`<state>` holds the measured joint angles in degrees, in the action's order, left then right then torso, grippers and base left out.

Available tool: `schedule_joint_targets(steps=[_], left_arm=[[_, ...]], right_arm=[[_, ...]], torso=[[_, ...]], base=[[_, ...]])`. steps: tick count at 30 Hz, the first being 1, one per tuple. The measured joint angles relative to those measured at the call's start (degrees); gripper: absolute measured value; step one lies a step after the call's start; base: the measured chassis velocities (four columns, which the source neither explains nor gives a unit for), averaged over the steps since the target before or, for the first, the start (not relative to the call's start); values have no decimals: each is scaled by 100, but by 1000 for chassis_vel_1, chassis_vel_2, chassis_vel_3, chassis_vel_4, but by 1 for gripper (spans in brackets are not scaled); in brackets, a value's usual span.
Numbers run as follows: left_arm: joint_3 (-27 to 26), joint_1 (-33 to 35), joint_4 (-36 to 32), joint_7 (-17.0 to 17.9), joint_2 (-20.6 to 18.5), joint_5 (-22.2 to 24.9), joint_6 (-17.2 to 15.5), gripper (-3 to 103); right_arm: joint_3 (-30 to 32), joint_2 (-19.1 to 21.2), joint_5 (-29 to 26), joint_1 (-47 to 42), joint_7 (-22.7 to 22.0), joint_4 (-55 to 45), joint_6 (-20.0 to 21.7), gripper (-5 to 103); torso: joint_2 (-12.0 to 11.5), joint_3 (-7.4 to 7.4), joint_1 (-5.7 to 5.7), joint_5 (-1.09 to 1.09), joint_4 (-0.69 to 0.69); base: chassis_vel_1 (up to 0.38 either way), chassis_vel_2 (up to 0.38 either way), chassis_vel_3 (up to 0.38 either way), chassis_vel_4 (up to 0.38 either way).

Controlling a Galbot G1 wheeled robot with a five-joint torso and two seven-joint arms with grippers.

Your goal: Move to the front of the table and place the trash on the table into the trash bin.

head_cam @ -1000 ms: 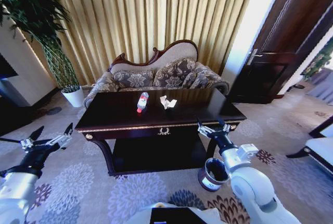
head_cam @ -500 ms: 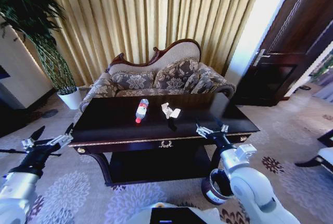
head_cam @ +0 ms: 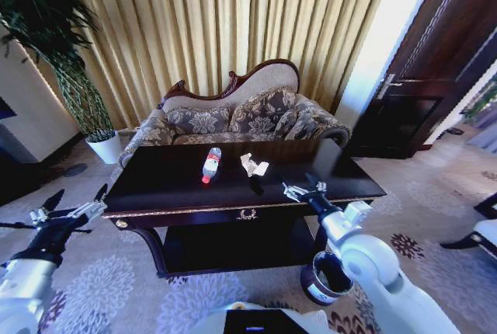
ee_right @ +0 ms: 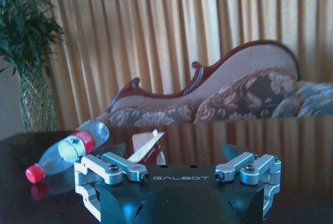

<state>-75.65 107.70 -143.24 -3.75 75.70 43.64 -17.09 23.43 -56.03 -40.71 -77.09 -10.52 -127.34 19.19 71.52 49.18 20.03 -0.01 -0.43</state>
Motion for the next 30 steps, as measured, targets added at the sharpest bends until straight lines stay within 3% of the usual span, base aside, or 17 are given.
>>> schedule_joint_targets(steps=[8,19,30], left_arm=[[-30,16,0,100,234,-84,81,100],[-38,-6,0,103,374,-141,95,100],[-113,-13,0,94,386,-144,125,100]], right_arm=[[-1107,-44,44,1021,1,831,-17,100],[-1818,-214,87,1803,1,1318,-26,100],[-2113,-405,80,2360,-22,1885,-27,100]], torso=[[0,0,0,0,1],[0,0,0,-1,0],[0,0,0,0,0]], base=[[0,0,0,0],[0,0,0,0],[0,0,0,0]])
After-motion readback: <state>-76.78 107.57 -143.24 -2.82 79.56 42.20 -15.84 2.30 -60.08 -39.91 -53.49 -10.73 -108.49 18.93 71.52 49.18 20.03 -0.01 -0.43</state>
